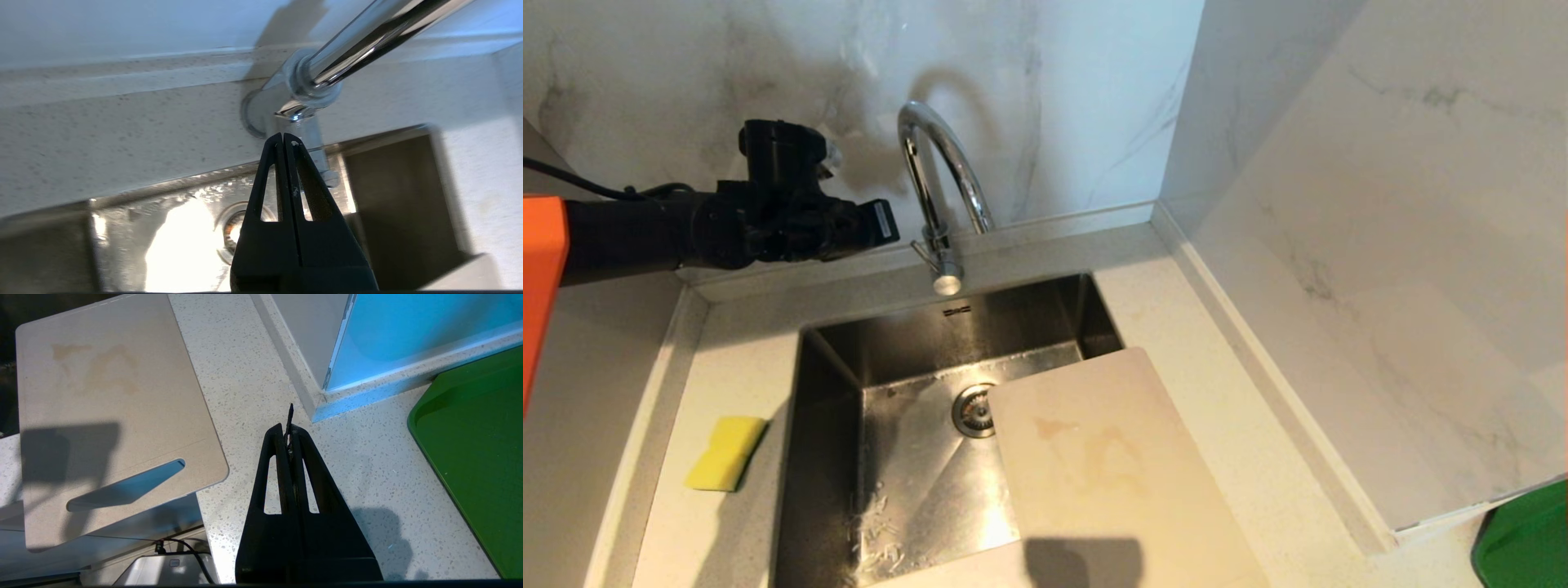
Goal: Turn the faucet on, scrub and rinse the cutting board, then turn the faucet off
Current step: Turn on the tap
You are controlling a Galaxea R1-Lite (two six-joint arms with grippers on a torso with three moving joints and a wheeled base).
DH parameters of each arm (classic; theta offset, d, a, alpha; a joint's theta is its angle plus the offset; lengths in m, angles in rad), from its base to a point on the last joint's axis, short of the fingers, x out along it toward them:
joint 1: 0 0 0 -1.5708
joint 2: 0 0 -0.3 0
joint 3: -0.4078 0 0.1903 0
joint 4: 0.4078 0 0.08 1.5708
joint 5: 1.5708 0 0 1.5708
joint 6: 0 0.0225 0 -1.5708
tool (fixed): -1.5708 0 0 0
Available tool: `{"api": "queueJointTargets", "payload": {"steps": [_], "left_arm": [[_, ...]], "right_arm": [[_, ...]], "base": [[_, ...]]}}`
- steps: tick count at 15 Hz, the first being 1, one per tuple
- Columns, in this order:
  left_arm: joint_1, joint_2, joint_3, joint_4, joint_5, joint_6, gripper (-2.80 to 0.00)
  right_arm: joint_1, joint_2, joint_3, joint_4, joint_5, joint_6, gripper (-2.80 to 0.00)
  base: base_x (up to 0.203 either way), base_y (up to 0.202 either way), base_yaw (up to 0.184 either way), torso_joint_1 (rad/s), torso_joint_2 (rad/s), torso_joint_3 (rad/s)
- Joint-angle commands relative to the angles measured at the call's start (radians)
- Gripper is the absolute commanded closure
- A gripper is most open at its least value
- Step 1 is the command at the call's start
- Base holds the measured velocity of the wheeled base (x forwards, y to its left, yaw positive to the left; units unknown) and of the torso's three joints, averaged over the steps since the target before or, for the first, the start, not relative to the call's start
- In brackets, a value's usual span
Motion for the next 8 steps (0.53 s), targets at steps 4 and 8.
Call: {"api": "queueJointTargets", "payload": {"steps": [4, 8], "left_arm": [[-0.002, -0.007, 0.000, 0.004, -0.017, -0.097, 0.00], [-0.002, 0.011, 0.000, 0.005, -0.054, -0.139, 0.00]], "right_arm": [[0.001, 0.000, 0.000, 0.000, 0.000, 0.001, 0.00], [0.000, 0.000, 0.000, 0.001, 0.000, 0.001, 0.00]], "base": [[0.000, 0.000, 0.000, 0.000, 0.00, 0.000], [0.000, 0.000, 0.000, 0.000, 0.00, 0.000]]}}
